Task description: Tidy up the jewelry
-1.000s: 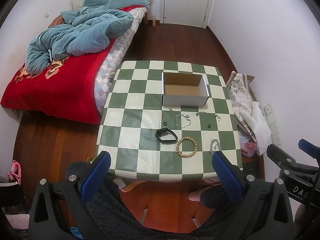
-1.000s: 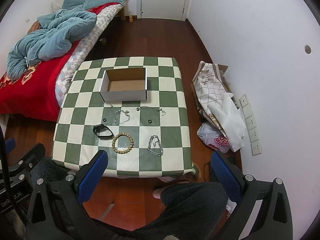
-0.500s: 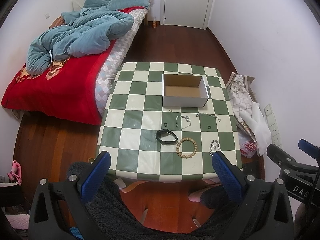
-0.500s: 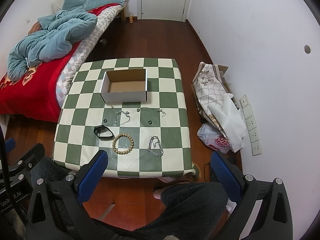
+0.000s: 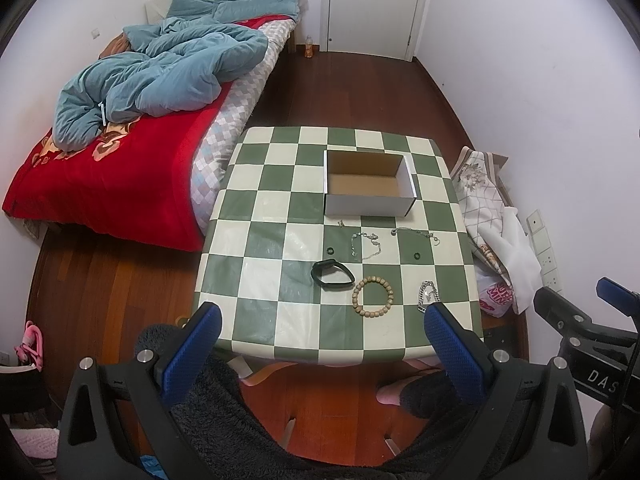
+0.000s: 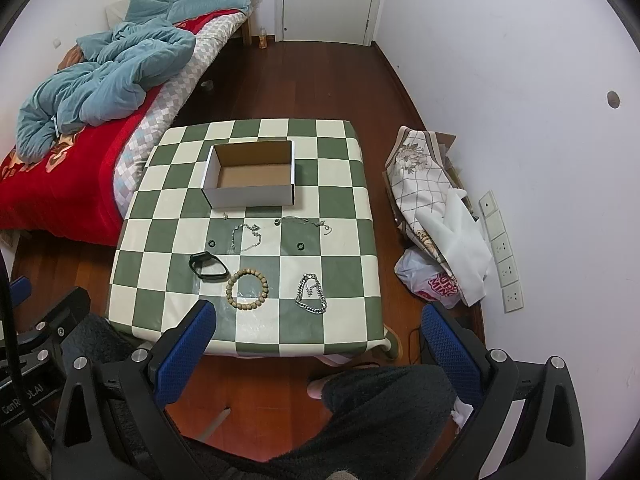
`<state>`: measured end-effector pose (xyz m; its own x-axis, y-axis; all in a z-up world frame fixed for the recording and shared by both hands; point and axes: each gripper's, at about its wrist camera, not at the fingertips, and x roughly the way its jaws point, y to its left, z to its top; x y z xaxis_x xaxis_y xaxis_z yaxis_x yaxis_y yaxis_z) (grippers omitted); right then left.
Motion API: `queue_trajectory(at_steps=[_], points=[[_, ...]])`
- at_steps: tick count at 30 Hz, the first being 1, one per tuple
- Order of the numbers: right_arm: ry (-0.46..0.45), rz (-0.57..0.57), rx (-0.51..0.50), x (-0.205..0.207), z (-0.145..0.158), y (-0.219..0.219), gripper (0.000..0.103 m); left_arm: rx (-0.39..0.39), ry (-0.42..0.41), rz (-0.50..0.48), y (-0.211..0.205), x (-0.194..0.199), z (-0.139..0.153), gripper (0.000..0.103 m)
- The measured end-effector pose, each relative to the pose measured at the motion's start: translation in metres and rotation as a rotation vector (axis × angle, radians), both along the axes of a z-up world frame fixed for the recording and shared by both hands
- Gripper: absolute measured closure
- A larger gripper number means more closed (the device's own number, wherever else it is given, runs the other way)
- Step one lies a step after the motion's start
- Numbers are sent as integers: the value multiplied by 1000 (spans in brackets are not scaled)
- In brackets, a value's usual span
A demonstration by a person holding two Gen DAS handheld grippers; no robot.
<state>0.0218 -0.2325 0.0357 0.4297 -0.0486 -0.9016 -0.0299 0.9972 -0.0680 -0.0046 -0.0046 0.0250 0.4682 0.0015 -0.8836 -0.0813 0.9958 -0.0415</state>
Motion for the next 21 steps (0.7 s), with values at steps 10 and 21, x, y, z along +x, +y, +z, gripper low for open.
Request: queue_trajectory(at_steps=[10, 21], points=[[-2, -2, 0, 0, 0, 0, 0, -4, -2, 0, -1, -3, 1, 0], [-10, -119, 23, 28, -44, -35, 0, 105, -5, 66, 11, 37, -39, 0]])
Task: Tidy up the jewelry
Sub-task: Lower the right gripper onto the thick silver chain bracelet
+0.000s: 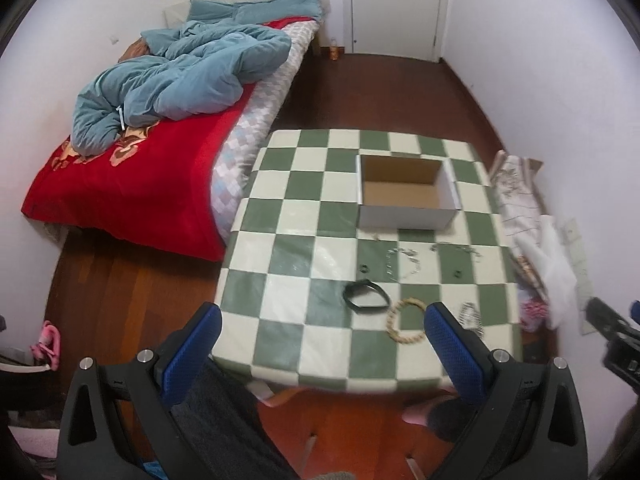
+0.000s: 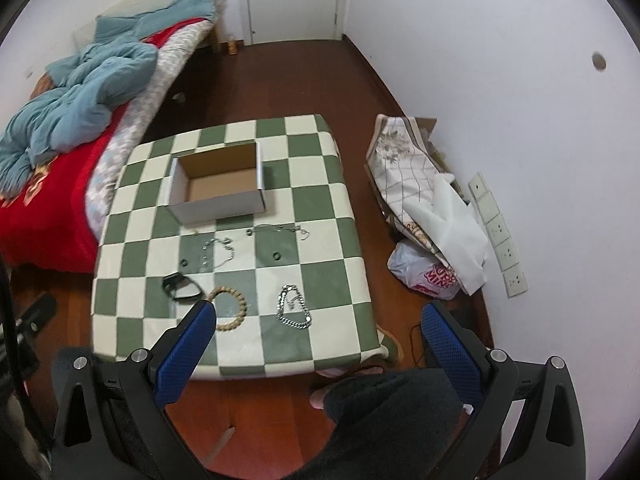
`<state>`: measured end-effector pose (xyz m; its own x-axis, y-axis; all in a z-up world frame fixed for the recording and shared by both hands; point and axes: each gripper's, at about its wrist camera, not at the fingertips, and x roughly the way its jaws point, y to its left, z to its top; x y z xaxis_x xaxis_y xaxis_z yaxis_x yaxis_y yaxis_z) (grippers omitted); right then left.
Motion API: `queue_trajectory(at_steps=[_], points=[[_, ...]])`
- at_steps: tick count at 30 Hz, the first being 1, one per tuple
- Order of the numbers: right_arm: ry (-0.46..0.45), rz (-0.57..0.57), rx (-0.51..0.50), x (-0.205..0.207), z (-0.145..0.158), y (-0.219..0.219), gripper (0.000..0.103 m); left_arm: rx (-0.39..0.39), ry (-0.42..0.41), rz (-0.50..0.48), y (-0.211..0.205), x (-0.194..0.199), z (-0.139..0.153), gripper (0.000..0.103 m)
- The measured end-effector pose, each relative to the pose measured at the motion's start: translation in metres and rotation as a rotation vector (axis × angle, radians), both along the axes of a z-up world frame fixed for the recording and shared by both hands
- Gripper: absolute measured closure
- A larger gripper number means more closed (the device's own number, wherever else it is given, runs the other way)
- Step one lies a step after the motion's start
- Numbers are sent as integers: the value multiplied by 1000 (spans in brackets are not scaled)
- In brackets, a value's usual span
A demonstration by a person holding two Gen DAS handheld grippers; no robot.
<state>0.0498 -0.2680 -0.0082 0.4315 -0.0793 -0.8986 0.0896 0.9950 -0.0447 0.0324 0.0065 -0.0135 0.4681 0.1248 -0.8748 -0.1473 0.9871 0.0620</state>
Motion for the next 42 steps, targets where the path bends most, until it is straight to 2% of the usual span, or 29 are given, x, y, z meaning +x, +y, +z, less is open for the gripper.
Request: queue_trajectory(at_steps=[5, 11, 15, 19, 25, 31, 33, 34, 36, 39, 42], points=[[24, -17, 11, 27, -40, -14, 0, 43, 57, -5, 0, 37, -37, 0], [115, -35, 22, 58, -106, -25, 2, 69, 135, -39, -14, 67, -87, 0], [201, -19, 34, 70, -160, -25, 22, 95, 200, -63, -24, 88, -119, 0], [279, -19, 58, 80, -213, -23, 28, 136, 233, -104, -37, 115, -145, 0], [376, -24, 65, 87, -264, -10, 37, 194, 289, -204, -61, 151, -180, 0], [433, 1, 24, 88, -287, 3, 54, 226, 319, -282, -77, 168, -200, 0], [418, 5, 25, 87, -286, 3, 58, 243, 328, -301, -81, 173, -205, 1], [420, 8, 26, 87, -285, 3, 72, 249, 332, -306, -81, 174, -208, 2], [409, 3, -21, 86, -285, 2, 90, 258, 347, -313, -81, 178, -214, 3], [400, -13, -33, 89, -284, -8, 95, 256, 364, -316, -82, 181, -221, 4], [396, -24, -36, 90, -284, -15, 95, 240, 395, -320, -81, 186, -231, 18]])
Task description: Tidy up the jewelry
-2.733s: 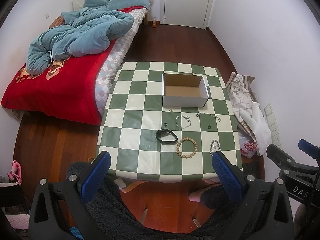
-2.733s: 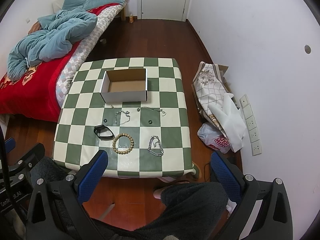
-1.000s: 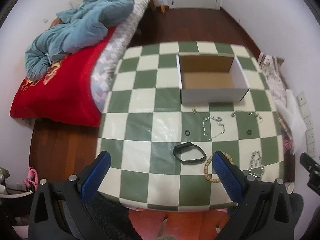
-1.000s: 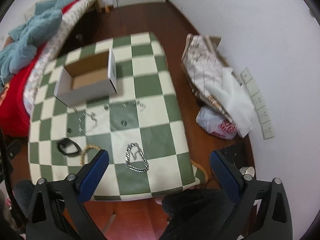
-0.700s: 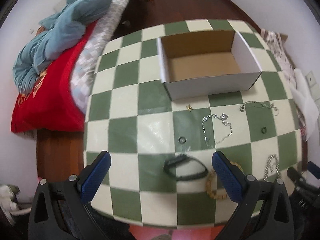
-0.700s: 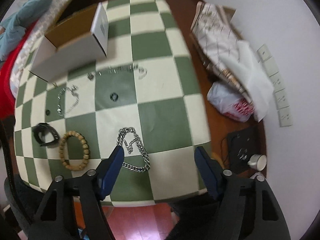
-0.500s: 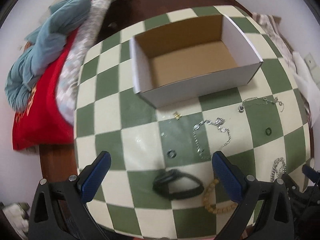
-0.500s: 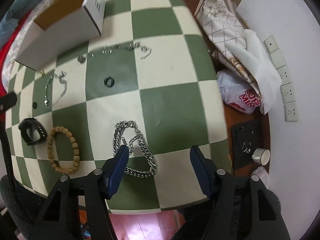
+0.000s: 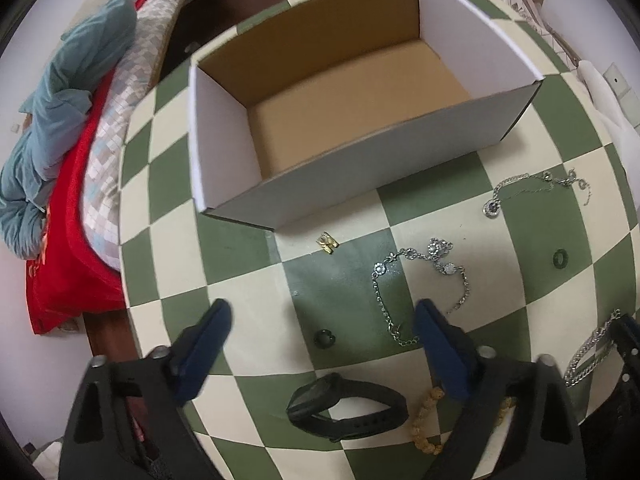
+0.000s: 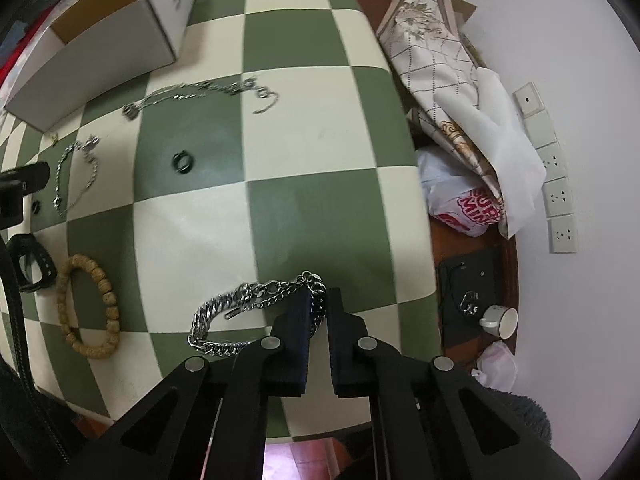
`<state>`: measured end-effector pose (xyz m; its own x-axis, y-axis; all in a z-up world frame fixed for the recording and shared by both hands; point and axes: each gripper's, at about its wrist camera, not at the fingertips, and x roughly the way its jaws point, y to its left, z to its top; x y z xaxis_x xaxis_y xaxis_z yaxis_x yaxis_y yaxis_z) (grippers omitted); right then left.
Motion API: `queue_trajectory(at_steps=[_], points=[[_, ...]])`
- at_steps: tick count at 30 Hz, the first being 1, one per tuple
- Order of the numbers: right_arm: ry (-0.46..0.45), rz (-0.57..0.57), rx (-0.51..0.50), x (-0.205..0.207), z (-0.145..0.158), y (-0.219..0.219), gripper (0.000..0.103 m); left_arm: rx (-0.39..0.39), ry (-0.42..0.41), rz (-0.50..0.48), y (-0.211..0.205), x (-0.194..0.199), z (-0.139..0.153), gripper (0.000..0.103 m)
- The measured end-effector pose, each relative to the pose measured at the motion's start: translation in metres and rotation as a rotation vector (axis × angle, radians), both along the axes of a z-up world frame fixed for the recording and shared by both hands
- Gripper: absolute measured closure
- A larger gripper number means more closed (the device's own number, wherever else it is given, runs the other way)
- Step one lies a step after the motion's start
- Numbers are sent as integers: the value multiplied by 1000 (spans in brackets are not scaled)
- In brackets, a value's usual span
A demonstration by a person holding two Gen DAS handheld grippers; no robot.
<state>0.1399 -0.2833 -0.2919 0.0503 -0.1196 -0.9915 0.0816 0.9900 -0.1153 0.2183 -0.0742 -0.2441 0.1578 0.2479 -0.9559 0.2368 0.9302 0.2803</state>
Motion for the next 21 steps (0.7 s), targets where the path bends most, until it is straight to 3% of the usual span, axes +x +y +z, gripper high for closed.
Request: queue_trajectory(at_steps=[8, 16, 18, 21], points=[[-2, -10, 8, 6, -1, -6, 95, -26, 53, -20, -10, 9, -18, 37], [0, -12, 16, 7, -1, -5, 95, -67, 47, -30, -15, 13, -17, 43], [-1, -15, 18, 8, -2, -6, 95, -94, 50, -32, -13, 14, -17, 51], [-1, -18, 19, 8, -3, -6, 95, -158, 67, -40, -13, 13, -15, 75]])
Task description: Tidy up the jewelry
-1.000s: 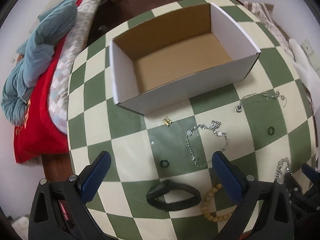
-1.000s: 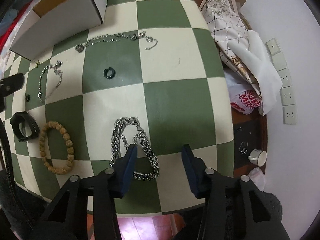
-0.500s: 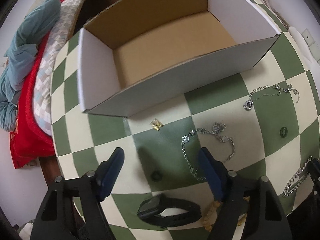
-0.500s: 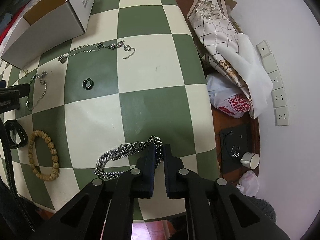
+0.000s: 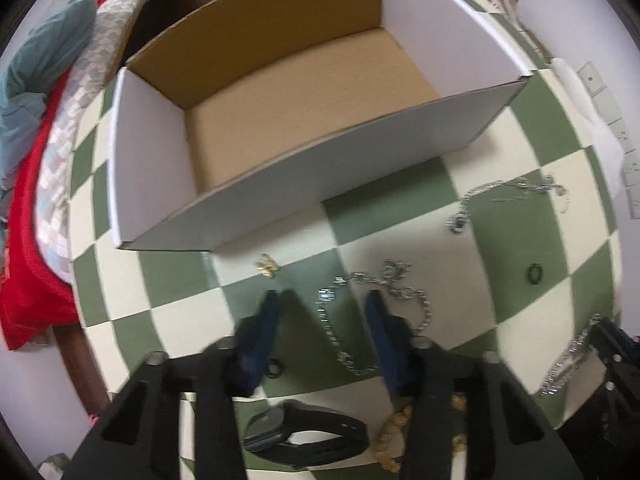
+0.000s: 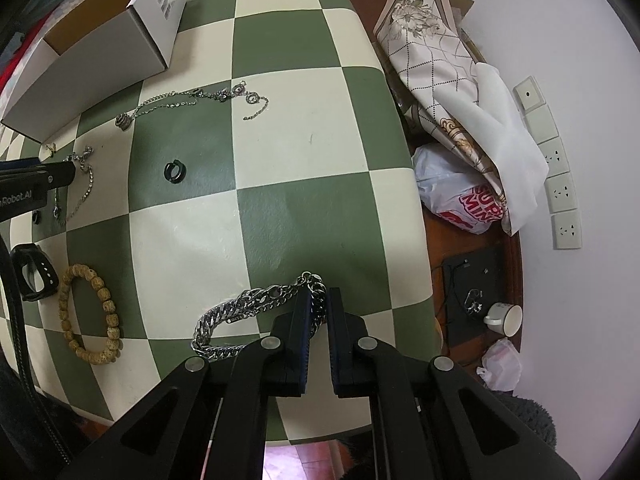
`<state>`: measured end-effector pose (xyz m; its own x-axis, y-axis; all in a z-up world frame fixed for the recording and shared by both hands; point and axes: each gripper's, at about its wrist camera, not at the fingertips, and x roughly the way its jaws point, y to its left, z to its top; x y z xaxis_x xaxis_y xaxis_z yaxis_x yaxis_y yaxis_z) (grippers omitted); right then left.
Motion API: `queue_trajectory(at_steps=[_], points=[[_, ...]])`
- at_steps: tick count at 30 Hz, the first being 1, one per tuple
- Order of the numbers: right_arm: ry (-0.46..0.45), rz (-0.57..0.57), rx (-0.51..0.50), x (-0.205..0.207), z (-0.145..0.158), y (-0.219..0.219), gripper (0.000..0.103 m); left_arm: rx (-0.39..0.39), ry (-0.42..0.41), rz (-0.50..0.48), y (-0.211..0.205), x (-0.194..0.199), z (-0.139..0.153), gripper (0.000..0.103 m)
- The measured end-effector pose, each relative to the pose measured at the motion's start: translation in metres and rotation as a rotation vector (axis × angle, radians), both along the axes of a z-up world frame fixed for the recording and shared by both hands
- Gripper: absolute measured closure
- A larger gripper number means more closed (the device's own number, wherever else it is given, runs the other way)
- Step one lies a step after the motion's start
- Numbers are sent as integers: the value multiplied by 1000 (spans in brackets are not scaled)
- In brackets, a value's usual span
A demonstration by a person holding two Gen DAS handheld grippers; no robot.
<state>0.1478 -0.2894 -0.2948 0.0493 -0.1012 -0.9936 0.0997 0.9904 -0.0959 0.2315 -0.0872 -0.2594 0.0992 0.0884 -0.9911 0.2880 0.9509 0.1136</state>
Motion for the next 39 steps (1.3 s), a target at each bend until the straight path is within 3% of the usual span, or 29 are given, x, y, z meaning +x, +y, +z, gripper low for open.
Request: queue_trajectory(at_steps=[1, 2, 6, 12, 18, 20, 26, 30, 35, 39], points=[[0, -1, 0, 0, 0, 1, 95, -26, 6, -8, -1, -1, 0, 90], [-1, -2, 0, 0, 0, 1, 95, -33, 6, -16, -4, -2, 0, 95], [-1, -6, 4, 1, 0, 0, 95, -2, -15, -37, -15, -8, 1, 103], [-9, -33, 35, 0, 2, -5, 95, -15, -31, 1, -4, -10, 7, 103], [-66, -76, 111, -7, 13, -12, 96, -42, -88, 40, 14, -22, 40, 103], [-87, -82, 132, -8, 21, -13, 103, -59, -101, 50, 28, -20, 50, 103], [-150, -82, 171, -11, 47, -9, 103, -149, -122, 110, 42, -21, 61, 103], [-144, -83, 181, -7, 45, -10, 103, -257, 30, 203, 50, -13, 32, 97], [-111, -110, 201, -8, 33, -18, 103, -228, 122, 213, 40, -5, 1, 69], [-107, -113, 190, -10, 32, -21, 103, -205, 131, 200, 31, -2, -6, 69]])
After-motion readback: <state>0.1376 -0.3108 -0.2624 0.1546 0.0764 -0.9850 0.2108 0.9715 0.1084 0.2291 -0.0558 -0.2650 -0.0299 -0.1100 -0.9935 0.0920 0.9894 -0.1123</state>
